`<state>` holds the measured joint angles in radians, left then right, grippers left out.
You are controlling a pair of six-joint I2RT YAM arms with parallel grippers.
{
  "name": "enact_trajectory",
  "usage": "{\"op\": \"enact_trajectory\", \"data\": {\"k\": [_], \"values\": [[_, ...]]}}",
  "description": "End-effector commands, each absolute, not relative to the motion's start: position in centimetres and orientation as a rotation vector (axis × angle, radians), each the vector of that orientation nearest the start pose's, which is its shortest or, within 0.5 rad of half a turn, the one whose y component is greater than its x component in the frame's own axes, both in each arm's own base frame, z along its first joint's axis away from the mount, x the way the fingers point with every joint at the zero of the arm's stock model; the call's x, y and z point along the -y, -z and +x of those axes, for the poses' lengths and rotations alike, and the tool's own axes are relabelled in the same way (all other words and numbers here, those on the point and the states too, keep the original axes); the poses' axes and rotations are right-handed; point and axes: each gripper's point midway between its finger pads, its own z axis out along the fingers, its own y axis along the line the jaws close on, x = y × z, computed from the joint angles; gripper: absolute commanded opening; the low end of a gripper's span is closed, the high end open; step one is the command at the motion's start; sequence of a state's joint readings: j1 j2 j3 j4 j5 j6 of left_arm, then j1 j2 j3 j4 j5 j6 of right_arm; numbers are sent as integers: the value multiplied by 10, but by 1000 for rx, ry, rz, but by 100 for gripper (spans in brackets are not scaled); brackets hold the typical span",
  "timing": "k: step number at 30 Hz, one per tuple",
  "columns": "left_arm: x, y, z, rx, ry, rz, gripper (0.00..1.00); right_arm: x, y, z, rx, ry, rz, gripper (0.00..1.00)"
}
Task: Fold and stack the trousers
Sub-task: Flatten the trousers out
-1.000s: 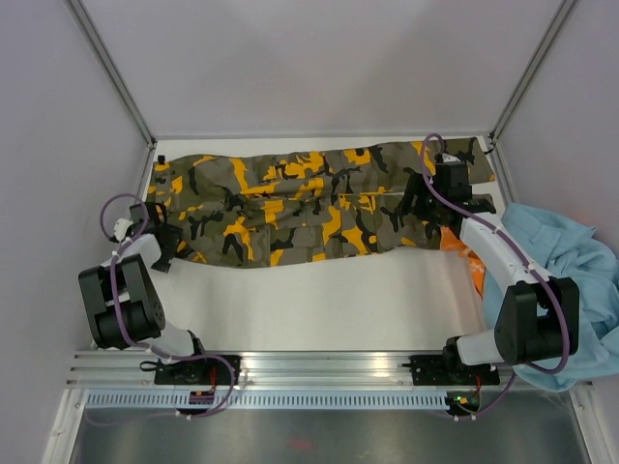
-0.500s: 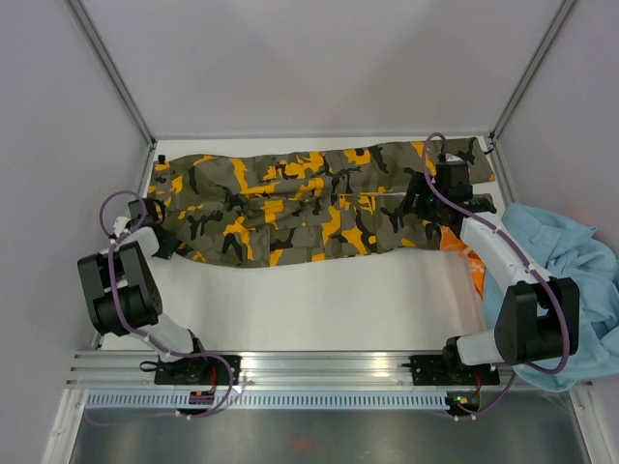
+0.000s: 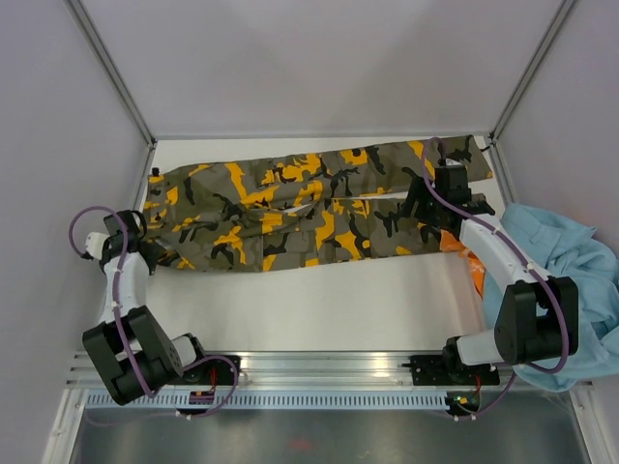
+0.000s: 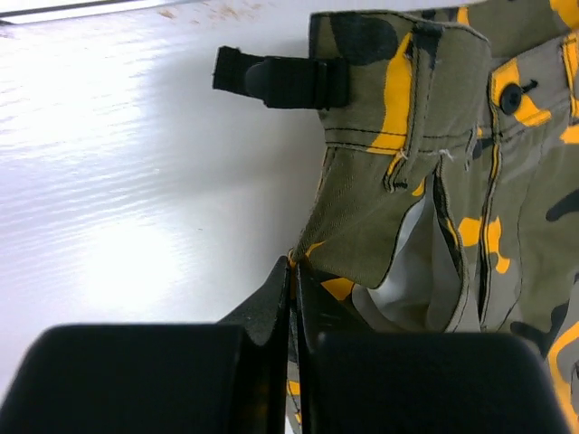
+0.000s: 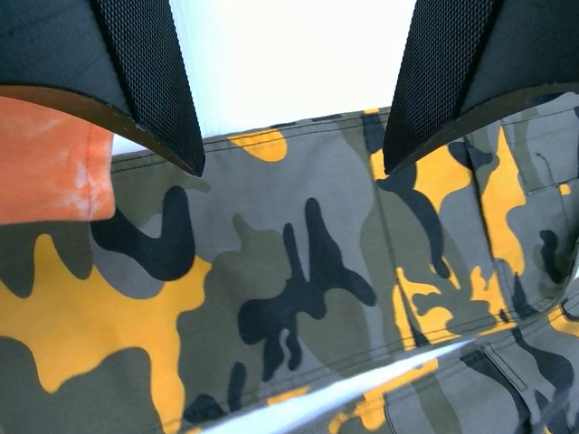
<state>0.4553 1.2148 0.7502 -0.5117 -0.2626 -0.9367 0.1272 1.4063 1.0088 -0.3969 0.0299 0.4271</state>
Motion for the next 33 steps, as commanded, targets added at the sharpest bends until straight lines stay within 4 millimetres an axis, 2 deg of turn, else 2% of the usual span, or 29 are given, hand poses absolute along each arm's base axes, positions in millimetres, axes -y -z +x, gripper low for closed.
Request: {"op": "enact_trajectory", "data": {"k": [1,4,6,7,8,9,10,11,12,13,14,15,16,17,19,20,21,22,24,25,27,28,31,32,33], "values": [[-157,-75,229,-1874,-274,-1727,2,-70,-118,360,-2368,-308,387,86],[-161,-69,226,-1893,-285,-1733,3,-71,-112,355,-2382,-316,388,86],[-157,-71,233,-1946,-234,-1687,6,-70,-112,356,-2382,-306,380,86],[-153,-73,238,-1966,-193,-1650,20,-69,-114,358,-2380,-296,375,87],[-152,-82,248,-1950,-139,-1595,29,-66,-116,362,-2372,-280,368,88],[-144,-90,256,-1968,-63,-1522,45,-66,-118,365,-2372,-275,366,88],[-143,-100,261,-1952,-36,-1480,55,-67,-123,375,-2368,-274,359,89],[-145,-127,268,-1893,-13,-1416,64,-69,-128,382,-2361,-274,351,90],[-147,-139,270,-1886,-19,-1364,68,-69,-131,387,-2364,-273,355,90],[-149,-153,274,-1881,-31,-1319,69,-70,-139,403,-2346,-277,352,91],[-154,-179,287,-1861,-21,-1250,70,-71,-146,412,-2330,-278,343,91],[-155,-192,292,-1884,-32,-1164,71,-71,-149,420,-2322,-280,343,91],[-156,-205,301,-1880,-22,-1107,72,-72,-158,438,-2294,-284,341,91],[-156,-226,312,-1852,-4,-1042,72,-73,-162,449,-2279,-287,338,92],[-152,-234,336,-1852,51,-967,72,-73,-168,477,-2245,-294,349,92],[-151,-233,353,-1857,86,-952,72,-71,-168,494,-2229,-297,364,92],[-151,-227,360,-1873,98,-965,72,-70,-167,503,-2222,-299,375,92],[-153,-232,371,-1856,113,-958,72,-66,-164,511,-2216,-281,390,91],[-150,-220,389,-1871,153,-982,70,-61,-153,529,-2218,-273,426,91],[-153,-199,401,-1907,163,-1014,68,-60,-148,534,-2218,-280,448,90],[-154,-187,416,-1905,185,-1081,64,-58,-135,545,-2213,-289,466,89],[-156,-166,423,-1936,188,-1120,63,-59,-131,547,-2211,-300,484,89],[-161,-146,438,-1914,203,-1202,59,-60,-116,554,-2202,-315,523,89],[-162,-131,445,-1918,219,-1245,57,-60,-113,555,-2199,-319,529,89],[-162,-125,449,-1920,227,-1260,57,-60,-106,559,-2198,-323,537,89]]}}
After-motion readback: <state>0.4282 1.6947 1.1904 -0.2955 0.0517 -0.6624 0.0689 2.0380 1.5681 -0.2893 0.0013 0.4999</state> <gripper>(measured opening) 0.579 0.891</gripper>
